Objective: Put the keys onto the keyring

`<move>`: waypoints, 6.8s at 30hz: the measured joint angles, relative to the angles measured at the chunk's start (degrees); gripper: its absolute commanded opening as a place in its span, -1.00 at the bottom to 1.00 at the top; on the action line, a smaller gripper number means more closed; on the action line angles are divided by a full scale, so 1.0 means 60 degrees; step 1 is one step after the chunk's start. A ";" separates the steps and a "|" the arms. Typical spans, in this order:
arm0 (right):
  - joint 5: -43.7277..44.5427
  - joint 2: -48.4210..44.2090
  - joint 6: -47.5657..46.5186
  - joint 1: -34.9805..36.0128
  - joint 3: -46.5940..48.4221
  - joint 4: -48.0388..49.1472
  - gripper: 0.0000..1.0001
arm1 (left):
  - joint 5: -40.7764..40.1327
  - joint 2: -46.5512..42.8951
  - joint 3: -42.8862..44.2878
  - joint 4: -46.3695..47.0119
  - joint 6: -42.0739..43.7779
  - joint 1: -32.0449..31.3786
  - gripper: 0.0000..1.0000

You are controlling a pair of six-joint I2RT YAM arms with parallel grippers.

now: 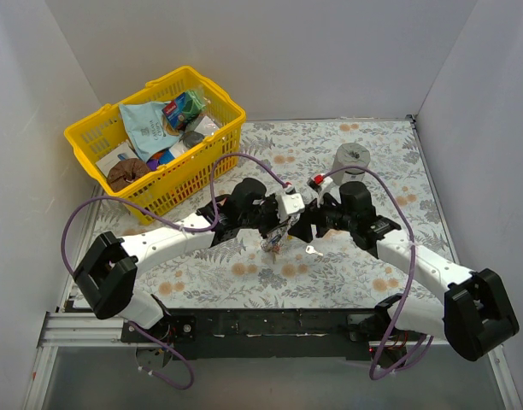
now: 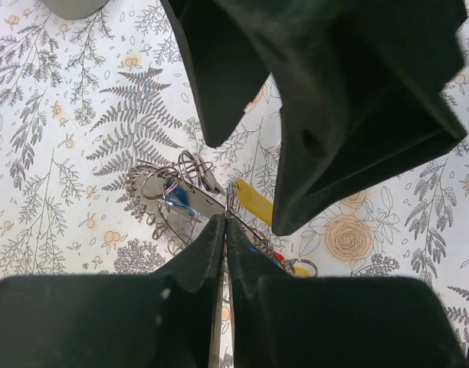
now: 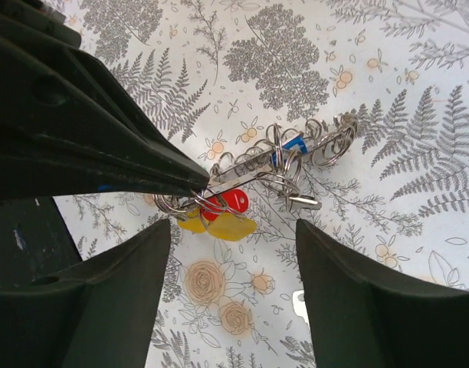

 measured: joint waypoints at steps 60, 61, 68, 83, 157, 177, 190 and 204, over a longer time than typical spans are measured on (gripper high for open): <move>-0.3322 -0.0452 -0.1807 -0.0353 -0.1537 0.3581 -0.06 | 0.3013 -0.0390 -0.0499 0.0324 0.0004 0.1147 -1.00; -0.3293 -0.0452 -0.1770 -0.0357 -0.1537 0.3599 -0.05 | 0.3027 -0.0390 -0.0499 0.0328 0.0004 0.1151 -1.00; -0.3093 -0.0452 -0.1654 -0.0375 -0.1526 0.3818 -0.06 | 0.3169 -0.0390 -0.0499 0.0328 0.0004 0.1151 -1.00; -0.3308 -0.0219 -0.1563 -0.0375 -0.1231 0.3789 -0.44 | 0.3231 -0.0390 -0.0499 0.0335 -0.0004 0.1151 -1.00; -0.2007 -0.0280 -0.4681 -0.0375 0.0743 -0.2969 -0.97 | 0.5493 0.1800 0.0324 0.1625 -0.0528 0.1100 -0.55; -0.2051 -0.0262 -0.4674 -0.0437 0.0743 -0.3024 -0.97 | 0.5574 0.2106 0.0372 0.1333 -0.0353 0.0980 -1.00; -0.2106 -0.1020 -0.3920 -0.0506 0.0142 -0.1942 0.04 | 0.4535 0.1610 -0.1326 0.3220 -0.1687 0.0914 -1.00; -0.3351 -0.1548 -0.3049 -0.1275 -0.0572 -0.0798 0.13 | 0.4018 0.1373 -0.2510 0.6670 -0.3982 0.1075 -1.00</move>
